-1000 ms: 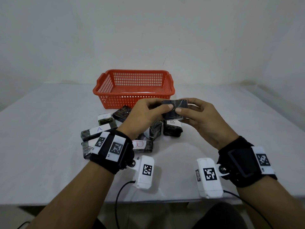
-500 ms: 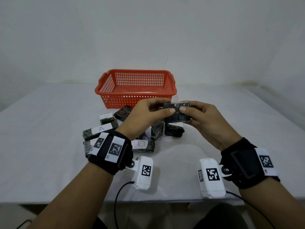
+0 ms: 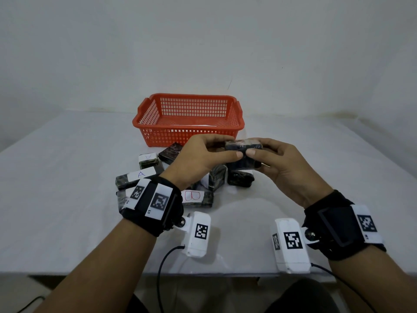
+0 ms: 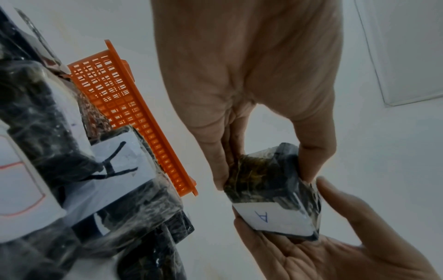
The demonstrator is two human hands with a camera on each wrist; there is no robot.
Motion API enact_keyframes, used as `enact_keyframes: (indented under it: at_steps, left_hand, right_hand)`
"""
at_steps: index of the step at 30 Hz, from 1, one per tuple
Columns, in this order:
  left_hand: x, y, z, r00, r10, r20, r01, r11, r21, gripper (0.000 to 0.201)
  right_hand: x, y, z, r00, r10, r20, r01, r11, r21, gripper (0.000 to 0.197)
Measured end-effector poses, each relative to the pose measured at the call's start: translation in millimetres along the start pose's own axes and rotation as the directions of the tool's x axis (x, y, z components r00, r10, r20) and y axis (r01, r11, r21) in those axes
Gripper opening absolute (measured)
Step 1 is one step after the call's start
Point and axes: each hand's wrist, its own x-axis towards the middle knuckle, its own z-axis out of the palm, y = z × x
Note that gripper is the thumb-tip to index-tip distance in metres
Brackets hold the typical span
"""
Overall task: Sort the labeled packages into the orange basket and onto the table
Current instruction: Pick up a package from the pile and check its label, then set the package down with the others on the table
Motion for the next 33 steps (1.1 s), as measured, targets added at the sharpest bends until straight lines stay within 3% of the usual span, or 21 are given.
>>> enact_keyframes:
  at_steps: [14, 20, 24, 27, 33]
  left_hand:
    - [5.5, 0.0, 9.3, 0.994, -0.074, 0.084, 0.077, 0.996, -0.037, 0.030]
    - [16.4, 2.2, 31.3, 0.983, -0.146, 0.114, 0.175, 0.933, -0.316, 0.019]
    - [24.8, 3.8, 51.9, 0.963, -0.206, 0.174, 0.263, 0.856, -0.445, 0.037]
    - [38.4, 5.0, 73.8, 0.951, -0.242, 0.190, 0.294, 0.898, -0.327, 0.044]
    - [83.3, 10.5, 132.5, 0.990, -0.108, 0.090, 0.114, 0.992, -0.057, 0.041]
  right_hand:
    - [-4.0, 4.9, -14.5, 0.999, -0.012, -0.043, 0.009, 0.997, -0.075, 0.052]
    - [-11.7, -0.6, -33.0, 0.999, -0.008, -0.035, 0.009, 1.000, 0.020, 0.059]
    - [-13.7, 3.1, -47.4, 0.986, -0.069, -0.154, 0.065, 0.997, -0.032, 0.048]
    - [-15.4, 0.3, -59.9, 0.959, -0.075, -0.272, 0.076, 0.997, -0.004, 0.034]
    - [-17.4, -8.6, -108.5, 0.911, 0.006, -0.411, -0.046, 0.995, -0.086, 0.036]
